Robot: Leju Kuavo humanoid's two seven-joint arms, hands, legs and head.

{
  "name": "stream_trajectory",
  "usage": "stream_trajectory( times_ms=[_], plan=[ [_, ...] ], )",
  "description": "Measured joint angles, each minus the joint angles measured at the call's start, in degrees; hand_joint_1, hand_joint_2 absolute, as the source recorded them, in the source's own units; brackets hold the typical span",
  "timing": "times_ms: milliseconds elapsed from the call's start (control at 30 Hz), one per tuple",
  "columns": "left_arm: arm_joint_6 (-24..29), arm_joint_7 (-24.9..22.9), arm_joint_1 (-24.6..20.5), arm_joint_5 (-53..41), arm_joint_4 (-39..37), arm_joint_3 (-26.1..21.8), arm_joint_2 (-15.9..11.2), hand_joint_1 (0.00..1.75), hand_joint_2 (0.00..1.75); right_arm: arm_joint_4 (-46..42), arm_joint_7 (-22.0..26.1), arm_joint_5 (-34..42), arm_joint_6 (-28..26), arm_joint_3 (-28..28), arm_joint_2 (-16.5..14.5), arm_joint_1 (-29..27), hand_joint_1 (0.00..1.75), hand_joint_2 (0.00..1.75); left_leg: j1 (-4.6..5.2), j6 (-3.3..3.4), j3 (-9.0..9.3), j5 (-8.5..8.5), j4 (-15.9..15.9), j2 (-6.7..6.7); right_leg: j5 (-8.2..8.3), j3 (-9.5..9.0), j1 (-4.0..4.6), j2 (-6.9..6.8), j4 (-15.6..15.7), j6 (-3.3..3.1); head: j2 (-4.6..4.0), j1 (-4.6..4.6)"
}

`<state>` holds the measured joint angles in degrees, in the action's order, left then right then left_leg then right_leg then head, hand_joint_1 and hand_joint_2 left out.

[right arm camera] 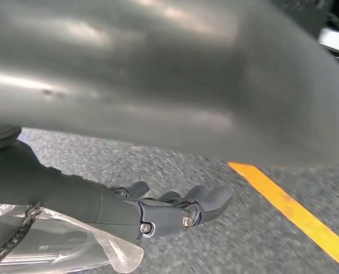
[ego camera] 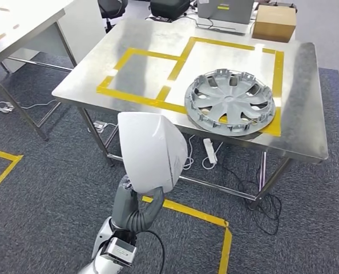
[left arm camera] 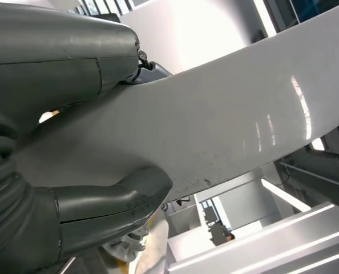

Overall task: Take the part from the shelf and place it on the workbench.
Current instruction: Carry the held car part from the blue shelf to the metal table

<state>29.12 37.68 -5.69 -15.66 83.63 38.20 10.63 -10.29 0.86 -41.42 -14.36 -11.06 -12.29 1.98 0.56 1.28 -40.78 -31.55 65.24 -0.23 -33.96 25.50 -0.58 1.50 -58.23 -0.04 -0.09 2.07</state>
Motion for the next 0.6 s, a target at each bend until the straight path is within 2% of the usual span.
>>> stream_trajectory(
  times_ms=[33, 67, 100, 167, 200, 233, 300, 333, 367, 400, 433, 467, 500, 533, 600],
  plan=[
    [-0.1, 0.0, 0.1, 0.0, 0.0, 0.0, -0.1, 1.75, 1.75, 0.1, 0.0, 0.0, 0.0, 0.0, -0.1, 0.0, 0.00, 0.00, 0.33, 0.28, -0.26, 5.44, -2.5, -0.13, -0.84, -0.63, 0.08, 0.18, 0.2, 0.26, -0.01, -0.10],
    [-0.1, 0.0, 0.1, 0.1, 0.0, 0.0, -0.1, 1.75, 1.75, 0.2, 0.0, -0.1, 0.0, 0.0, -0.1, 0.0, 0.00, 0.00, 0.56, 0.41, -0.37, 9.29, -4.1, -0.25, -1.53, -1.00, 0.11, 0.33, 0.5, 0.54, -0.01, -0.21],
    [-0.1, 0.0, 0.2, 0.1, 0.0, 0.0, -0.1, 1.75, 1.75, 0.2, 0.0, -0.1, 0.1, 0.0, -0.1, 0.0, 0.00, 0.00, 0.67, 0.40, -0.34, 10.32, -4.6, -0.37, -2.04, -1.55, 0.17, 0.45, 1.0, 0.87, 0.00, -0.24],
    [-0.2, 0.0, 0.1, 0.1, 0.0, 0.0, 0.1, 1.75, 1.75, 0.1, 0.1, -0.2, 0.0, 0.0, -0.1, 0.2, 0.00, 0.00, 0.41, 0.64, 0.40, 9.59, -5.1, -0.40, -2.81, -2.24, 0.14, 0.12, 1.9, 1.48, 0.00, -0.17],
    [-0.2, 0.1, 0.1, 0.1, 0.0, 0.0, 0.1, 1.75, 1.75, 0.1, 0.1, -0.3, 0.0, 0.0, -0.1, 0.4, 0.00, 0.00, 0.27, 0.91, 0.85, 9.30, -5.4, -0.41, -3.45, -1.99, 0.14, -0.21, 1.1, 1.80, 0.00, -0.06],
    [-0.2, 0.1, 0.1, 0.1, 0.0, 0.0, 0.2, 1.75, 1.75, 0.1, 0.2, -0.3, 0.0, 0.0, -0.1, 0.5, 0.00, 0.00, 0.14, 1.16, 1.34, 8.96, -5.7, -0.39, -4.56, -0.80, 0.14, -0.52, -1.2, 2.11, 0.00, -0.04],
    [-0.2, 0.1, 0.1, 0.1, 0.0, 0.0, 0.2, 1.75, 1.75, 0.0, 0.2, -0.3, 0.0, 0.0, -0.1, 0.8, 0.00, 0.00, 0.12, 1.54, 2.16, 8.07, -5.8, -0.33, -7.32, 4.13, 0.10, -0.92, -8.9, 2.49, 0.00, 0.04],
    [-0.2, 0.1, 0.1, 0.1, 0.0, 0.0, 0.2, 1.75, 1.75, 0.0, 0.2, -0.3, 0.0, 0.0, -0.1, 0.8, 0.00, 0.00, 0.14, 1.62, 2.59, 7.62, -5.8, -0.34, -8.03, 6.81, 0.10, -0.93, -12.4, 2.55, 0.00, 0.05],
    [-0.2, 0.1, 0.1, 0.1, 0.0, 0.0, 0.2, 1.75, 1.75, 0.0, 0.2, -0.3, 0.0, 0.0, 0.0, 0.8, 0.00, 0.00, 0.16, 1.68, 3.11, 7.17, -5.8, -0.39, -7.57, 8.85, 0.11, -0.93, -14.4, 2.53, 0.00, 0.08],
    [-0.2, 0.1, 0.1, 0.1, 0.0, 0.0, 0.2, 1.75, 1.75, 0.0, 0.2, -0.3, 0.0, 0.0, 0.0, 0.7, 0.00, 0.00, 0.20, 1.72, 3.73, 6.71, -5.8, -0.47, -5.82, 9.96, 0.16, -0.92, -14.2, 2.43, 0.00, 0.09],
    [-0.3, 0.1, 0.1, 0.1, 0.0, 0.0, 0.2, 1.75, 1.75, 0.0, 0.2, -0.3, 0.0, 0.0, 0.0, 0.7, 0.00, 0.00, 0.26, 1.73, 4.46, 6.25, -5.8, -0.54, -2.92, 10.02, 0.27, -0.93, -11.9, 2.19, 0.00, 0.10],
    [-0.3, 0.1, 0.1, 0.1, 0.0, 0.0, 0.2, 1.75, 1.75, 0.0, 0.2, -0.4, 0.0, 0.0, 0.0, 0.7, 0.00, 0.00, 0.29, 1.71, 5.13, 5.83, -5.8, -0.59, 0.34, 9.37, 0.47, -0.95, -8.3, 1.76, 0.00, 0.10],
    [-0.3, 0.1, 0.1, 0.1, 0.0, 0.0, 0.2, 1.75, 1.75, 0.0, 0.2, -0.4, 0.0, 0.0, 0.0, 0.7, 0.00, 0.00, 0.41, 1.58, 5.69, 5.42, -5.8, -0.61, 2.72, 8.48, 0.70, -1.01, -4.7, 1.25, 0.00, 0.04],
    [-0.3, 0.1, 0.1, 0.1, 0.0, 0.0, 0.2, 1.75, 1.75, 0.0, 0.2, -0.4, 0.0, 0.0, 0.1, 0.8, 0.00, 0.00, 0.46, 1.39, 6.03, 5.12, -5.8, -0.60, 4.23, 7.59, 0.91, -1.08, -1.9, 0.84, 0.00, -0.03],
    [-0.3, 0.1, 0.1, 0.1, 0.0, 0.0, 0.2, 1.75, 1.75, 0.0, 0.2, -0.5, 0.0, 0.0, 0.2, 1.0, 0.00, 0.00, 0.41, 0.82, 6.24, 4.86, -5.8, -0.57, 4.54, 6.86, 1.23, -1.11, -0.1, 0.29, 0.00, -0.16]
  ],
)
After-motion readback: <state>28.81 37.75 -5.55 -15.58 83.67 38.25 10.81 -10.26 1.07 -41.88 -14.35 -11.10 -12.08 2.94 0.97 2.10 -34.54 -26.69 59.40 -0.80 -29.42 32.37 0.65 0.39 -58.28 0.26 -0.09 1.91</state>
